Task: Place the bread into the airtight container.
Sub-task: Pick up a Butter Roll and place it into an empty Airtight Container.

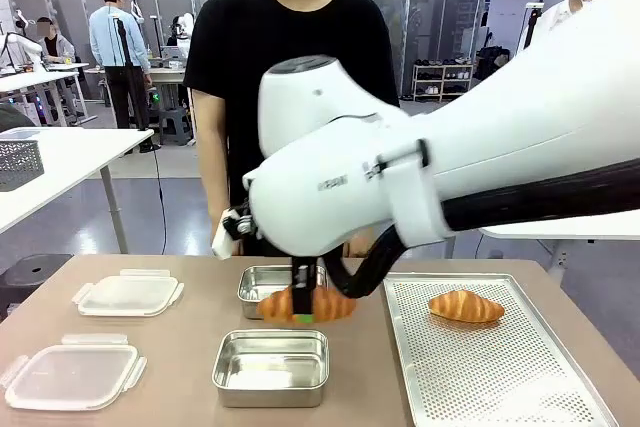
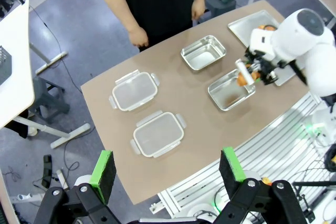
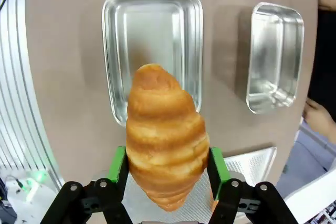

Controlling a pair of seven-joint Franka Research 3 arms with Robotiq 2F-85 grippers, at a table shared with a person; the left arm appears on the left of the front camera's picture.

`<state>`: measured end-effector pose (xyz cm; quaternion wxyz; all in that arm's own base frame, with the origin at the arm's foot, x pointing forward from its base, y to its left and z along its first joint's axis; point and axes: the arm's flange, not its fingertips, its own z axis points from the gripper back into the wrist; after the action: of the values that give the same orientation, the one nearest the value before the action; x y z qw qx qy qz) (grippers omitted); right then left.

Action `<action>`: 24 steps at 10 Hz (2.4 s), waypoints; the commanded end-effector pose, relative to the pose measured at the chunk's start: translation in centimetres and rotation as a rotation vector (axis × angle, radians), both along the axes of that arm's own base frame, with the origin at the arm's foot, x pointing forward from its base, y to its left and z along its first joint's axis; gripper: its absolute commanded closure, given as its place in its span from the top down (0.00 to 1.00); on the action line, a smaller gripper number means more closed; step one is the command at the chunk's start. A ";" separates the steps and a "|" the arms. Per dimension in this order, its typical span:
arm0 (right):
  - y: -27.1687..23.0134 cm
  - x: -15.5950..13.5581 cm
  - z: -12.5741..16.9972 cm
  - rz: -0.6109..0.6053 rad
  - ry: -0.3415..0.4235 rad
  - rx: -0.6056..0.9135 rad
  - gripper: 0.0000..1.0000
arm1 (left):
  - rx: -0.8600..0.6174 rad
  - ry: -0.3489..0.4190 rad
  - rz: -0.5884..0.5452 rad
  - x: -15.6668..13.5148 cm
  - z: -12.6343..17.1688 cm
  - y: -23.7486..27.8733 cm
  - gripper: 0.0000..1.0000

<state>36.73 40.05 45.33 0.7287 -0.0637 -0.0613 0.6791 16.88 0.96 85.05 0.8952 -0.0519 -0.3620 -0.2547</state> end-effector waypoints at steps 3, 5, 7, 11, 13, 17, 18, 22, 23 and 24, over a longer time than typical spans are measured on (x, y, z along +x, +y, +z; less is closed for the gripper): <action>5.6 0.2 -4.4 -0.097 -0.041 -0.017 0.74 | 0.000 -0.001 0.000 0.0 0.2 0.0 1.00; 6.8 0.7 -6.7 -0.111 -0.053 -0.001 0.74 | 0.000 -0.001 0.000 0.0 0.2 0.0 1.00; 7.0 1.3 -8.3 -0.092 -0.022 0.030 0.74 | 0.000 -0.001 0.000 0.0 0.2 0.0 1.00; 6.3 1.5 -10.0 -0.043 -0.017 0.006 0.74 | 0.000 -0.001 0.000 0.0 0.2 0.0 1.00; 5.9 1.5 -9.9 -0.035 -0.004 0.001 0.81 | 0.000 -0.001 0.000 0.0 0.2 0.0 1.00; 4.6 1.2 -9.2 -0.043 -0.017 -0.014 1.00 | 0.000 -0.001 0.000 0.0 0.2 0.0 1.00; 4.4 1.2 -9.1 -0.046 -0.019 -0.010 1.00 | 0.000 -0.001 0.000 0.0 0.2 0.0 1.00; 5.1 1.6 -8.9 -0.066 -0.010 -0.010 1.00 | 0.000 -0.001 0.000 0.0 0.2 0.0 1.00; 5.1 1.6 -8.9 -0.066 -0.010 -0.010 1.00 | 0.000 -0.001 0.000 0.0 0.2 0.0 1.00; 5.1 1.6 -8.9 -0.066 -0.010 -0.010 1.00 | 0.000 -0.001 0.000 0.0 0.2 0.0 1.00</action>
<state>38.43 45.10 36.47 0.7513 -0.0721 -0.0593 0.6533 16.89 0.97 85.04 0.8952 -0.0520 -0.3620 -0.2547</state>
